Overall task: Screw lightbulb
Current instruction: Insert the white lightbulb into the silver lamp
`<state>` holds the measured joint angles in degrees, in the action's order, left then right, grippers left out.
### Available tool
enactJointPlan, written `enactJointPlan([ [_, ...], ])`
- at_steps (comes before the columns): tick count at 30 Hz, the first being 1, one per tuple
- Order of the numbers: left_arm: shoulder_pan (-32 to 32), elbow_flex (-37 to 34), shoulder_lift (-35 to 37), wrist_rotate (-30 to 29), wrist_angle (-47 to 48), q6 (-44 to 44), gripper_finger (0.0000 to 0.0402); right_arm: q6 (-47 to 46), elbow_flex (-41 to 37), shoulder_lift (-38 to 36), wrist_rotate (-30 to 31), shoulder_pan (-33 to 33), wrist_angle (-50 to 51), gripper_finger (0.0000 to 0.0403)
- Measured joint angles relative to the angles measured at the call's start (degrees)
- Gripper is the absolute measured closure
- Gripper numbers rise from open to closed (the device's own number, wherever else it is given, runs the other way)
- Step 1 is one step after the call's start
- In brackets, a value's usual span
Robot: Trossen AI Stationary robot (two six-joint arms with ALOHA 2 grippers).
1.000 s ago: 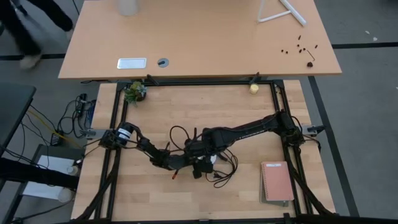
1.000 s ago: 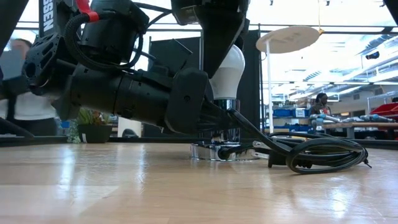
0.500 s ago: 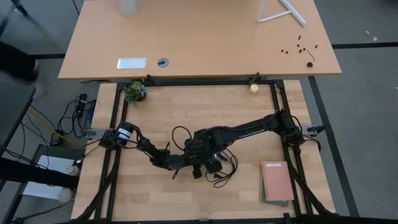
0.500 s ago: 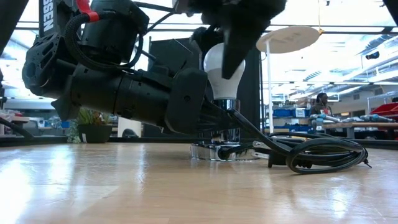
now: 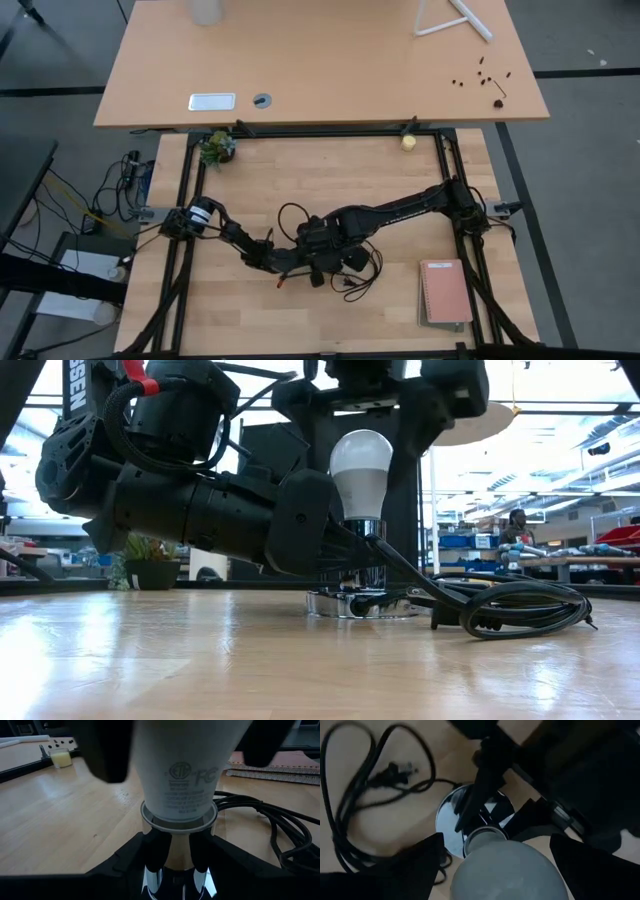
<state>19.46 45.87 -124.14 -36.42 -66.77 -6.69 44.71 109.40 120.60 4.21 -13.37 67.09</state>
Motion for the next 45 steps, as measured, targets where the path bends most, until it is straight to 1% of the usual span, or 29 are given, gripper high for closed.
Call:
enactJointPlan([
  [4,0.0,0.0,0.0,0.0,0.1,0.0,0.0217,7.0,0.0,0.0,2.5,-0.4,0.9,0.0037],
  [7,0.0,0.0,0.0,0.0,0.1,0.0,0.0217,9.3,0.0,0.0,3.5,-0.5,0.9,0.0051],
  [16,0.0,0.0,0.0,0.0,0.2,0.0,0.0217,9.1,0.0,0.0,3.5,-0.4,0.9,0.011],
  [21,0.0,0.0,0.0,0.1,0.2,0.0,0.0217,3.9,0.0,0.0,2.3,-0.3,0.8,0.0129],
  [24,0.0,0.0,0.0,0.2,0.2,0.1,0.0217,-1.2,0.1,0.0,1.3,-0.3,0.6,0.0129],
  [28,0.0,0.0,0.0,0.3,0.2,0.1,0.0217,-9.8,0.1,0.1,1.1,-0.3,0.3,0.012],
  [38,0.1,0.0,0.0,0.5,0.2,0.1,0.0217,-37.3,0.1,0.2,1.1,-0.2,-0.6,0.0121],
  [45,0.1,0.0,0.0,0.5,0.2,0.1,0.0217,-53.9,0.0,0.3,1.1,-0.2,-0.6,0.0121],
])
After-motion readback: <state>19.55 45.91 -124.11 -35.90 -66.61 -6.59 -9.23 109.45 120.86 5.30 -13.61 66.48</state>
